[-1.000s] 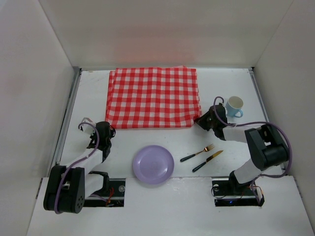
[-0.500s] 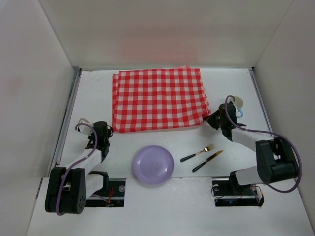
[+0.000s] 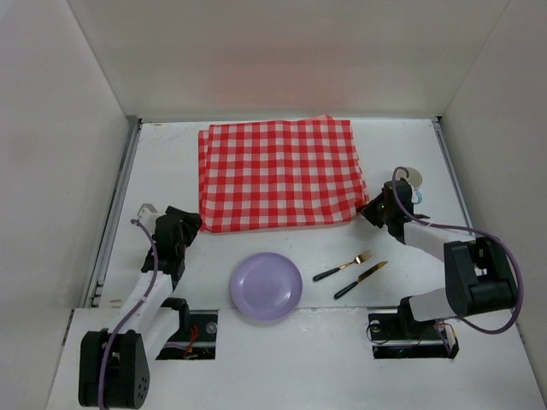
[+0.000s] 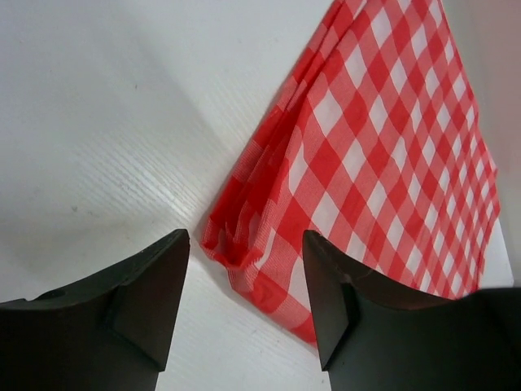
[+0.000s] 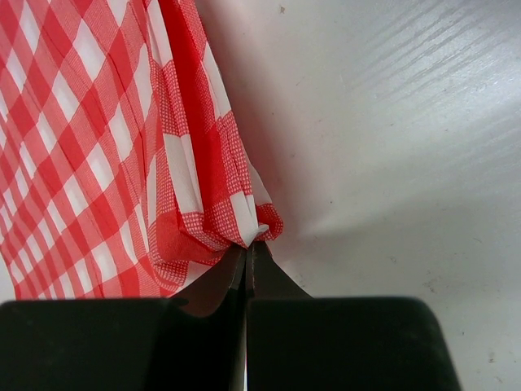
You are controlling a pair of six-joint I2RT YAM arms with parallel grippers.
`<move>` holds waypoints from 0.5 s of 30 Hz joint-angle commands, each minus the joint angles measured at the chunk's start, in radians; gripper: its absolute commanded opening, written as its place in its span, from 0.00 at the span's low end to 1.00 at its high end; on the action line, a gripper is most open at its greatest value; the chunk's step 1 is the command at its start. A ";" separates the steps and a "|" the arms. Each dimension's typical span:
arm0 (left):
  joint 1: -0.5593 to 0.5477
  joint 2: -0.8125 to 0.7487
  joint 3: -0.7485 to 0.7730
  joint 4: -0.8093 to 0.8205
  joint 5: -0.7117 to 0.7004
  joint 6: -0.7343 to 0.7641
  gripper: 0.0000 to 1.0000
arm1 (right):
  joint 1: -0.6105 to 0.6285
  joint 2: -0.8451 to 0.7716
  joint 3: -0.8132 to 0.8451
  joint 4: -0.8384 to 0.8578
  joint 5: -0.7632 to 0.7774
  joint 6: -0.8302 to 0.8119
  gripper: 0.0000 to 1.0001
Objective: Set the dinner table for one person
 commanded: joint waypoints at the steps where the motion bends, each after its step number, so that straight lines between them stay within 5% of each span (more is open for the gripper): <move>1: -0.006 -0.064 0.021 -0.117 0.069 0.035 0.56 | 0.008 -0.013 0.025 0.010 -0.011 -0.015 0.00; 10: -0.107 0.198 0.104 -0.041 0.023 0.078 0.45 | 0.009 -0.036 0.017 0.005 -0.011 -0.015 0.01; 15: -0.124 0.287 0.117 0.033 -0.077 0.075 0.11 | 0.009 -0.033 0.012 0.003 -0.012 -0.020 0.01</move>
